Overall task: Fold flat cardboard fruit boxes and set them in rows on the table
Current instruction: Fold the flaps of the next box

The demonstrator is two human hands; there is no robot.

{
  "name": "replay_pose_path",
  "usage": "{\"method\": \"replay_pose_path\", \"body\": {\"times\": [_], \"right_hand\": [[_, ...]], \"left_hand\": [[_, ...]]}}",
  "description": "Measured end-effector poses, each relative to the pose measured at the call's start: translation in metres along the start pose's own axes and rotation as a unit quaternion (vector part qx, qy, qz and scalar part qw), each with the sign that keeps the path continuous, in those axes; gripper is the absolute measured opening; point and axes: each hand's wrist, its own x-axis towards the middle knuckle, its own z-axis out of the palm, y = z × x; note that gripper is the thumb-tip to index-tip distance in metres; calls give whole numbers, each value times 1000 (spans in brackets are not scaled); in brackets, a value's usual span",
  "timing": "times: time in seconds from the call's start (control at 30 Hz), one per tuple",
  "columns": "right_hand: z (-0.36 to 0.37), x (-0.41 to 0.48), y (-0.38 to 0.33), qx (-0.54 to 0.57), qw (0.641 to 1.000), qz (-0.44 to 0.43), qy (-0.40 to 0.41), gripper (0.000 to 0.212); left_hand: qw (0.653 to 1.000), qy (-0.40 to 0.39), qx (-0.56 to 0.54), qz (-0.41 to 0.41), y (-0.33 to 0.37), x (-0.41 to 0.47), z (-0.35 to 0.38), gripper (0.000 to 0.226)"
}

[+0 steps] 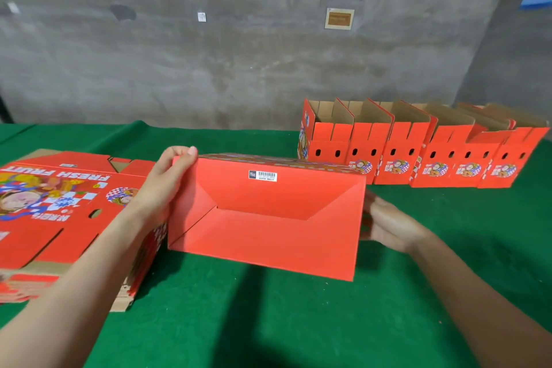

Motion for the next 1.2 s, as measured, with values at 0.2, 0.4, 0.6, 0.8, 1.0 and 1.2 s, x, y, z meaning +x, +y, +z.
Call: {"method": "replay_pose_path", "body": {"times": [0.2, 0.4, 0.6, 0.8, 1.0, 1.2], "right_hand": [[-5, -5, 6, -84, 995, -36, -46, 57], [52, 8, 31, -334, 926, -144, 103, 55], [116, 40, 79, -513, 831, -47, 210, 48], [146, 52, 121, -592, 797, -82, 94, 64], [140, 75, 132, -636, 765, -84, 64, 86], [142, 125, 110, -662, 747, -48, 50, 96]], "left_hand": [[995, -87, -37, -4, -22, -2, -17, 32], [934, -40, 354, 13, -53, -6, 8, 57], [951, -142, 274, -39, -78, -13, 57, 57], [953, -157, 248, 77, -74, 0, 71, 71], [942, -141, 283, 111, -77, 19, 56, 55], [928, -140, 340, 57, -84, 67, 54, 45]]}}
